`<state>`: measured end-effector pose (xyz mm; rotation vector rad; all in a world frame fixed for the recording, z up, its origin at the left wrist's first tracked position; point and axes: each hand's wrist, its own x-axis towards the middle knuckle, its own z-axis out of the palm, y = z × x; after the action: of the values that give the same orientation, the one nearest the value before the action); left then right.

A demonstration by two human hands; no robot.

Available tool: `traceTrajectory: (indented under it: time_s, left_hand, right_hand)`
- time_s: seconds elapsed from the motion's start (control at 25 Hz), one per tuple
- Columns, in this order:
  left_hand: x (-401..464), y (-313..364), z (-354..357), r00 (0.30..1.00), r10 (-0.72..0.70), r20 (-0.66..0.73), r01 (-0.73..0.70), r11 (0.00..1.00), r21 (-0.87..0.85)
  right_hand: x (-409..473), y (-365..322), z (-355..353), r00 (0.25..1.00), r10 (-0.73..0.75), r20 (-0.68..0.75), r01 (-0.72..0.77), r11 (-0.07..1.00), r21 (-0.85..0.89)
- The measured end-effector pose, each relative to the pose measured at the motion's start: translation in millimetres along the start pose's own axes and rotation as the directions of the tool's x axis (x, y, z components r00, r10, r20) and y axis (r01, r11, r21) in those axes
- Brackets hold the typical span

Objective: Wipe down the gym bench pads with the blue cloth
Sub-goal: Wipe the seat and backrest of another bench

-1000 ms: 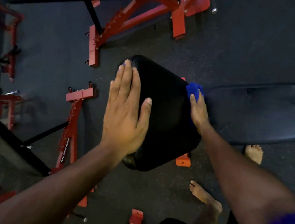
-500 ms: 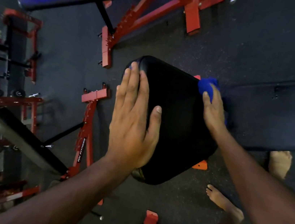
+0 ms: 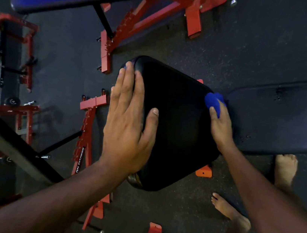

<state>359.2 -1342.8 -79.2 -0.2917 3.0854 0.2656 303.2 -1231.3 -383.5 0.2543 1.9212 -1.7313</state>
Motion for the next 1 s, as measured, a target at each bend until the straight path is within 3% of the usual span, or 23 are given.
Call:
traceTrajectory:
  time_s: [0.12,0.32,0.44,0.64,0.76,0.88,1.0]
  left_hand:
    - [-1,0,0,1.000,-0.001,-0.006,0.001,1.000,0.006]
    - [0,0,1,1.000,0.007,-0.016,-0.007,1.000,0.030]
    - [-1,-1,0,1.000,0.012,-0.010,-0.012,1.000,0.003]
    - [-1,-1,-2,1.000,-0.004,0.010,0.004,1.000,0.014]
    - [-1,-1,-1,1.000,-0.001,0.016,0.001,1.000,0.024]
    - [-1,-1,-1,1.000,0.019,0.012,-0.019,0.999,0.037]
    - [0,-2,-1,1.000,-0.004,0.023,0.003,0.999,0.047]
  right_hand:
    - [41,-28,4,0.997,-0.071,0.029,0.072,0.996,-0.043]
    - [71,11,-15,0.971,0.216,0.102,-0.192,0.960,-0.206]
    - [46,22,-33,0.979,0.186,0.087,-0.155,0.947,-0.283]
    - [-34,6,-50,0.995,-0.060,-0.079,0.052,0.994,-0.100]
    - [-64,14,-12,1.000,-0.010,-0.003,0.010,0.999,-0.030]
    - [-35,21,-2,1.000,0.018,-0.014,-0.018,1.000,-0.016]
    - [-16,46,-11,0.988,0.153,0.007,-0.153,0.987,-0.048]
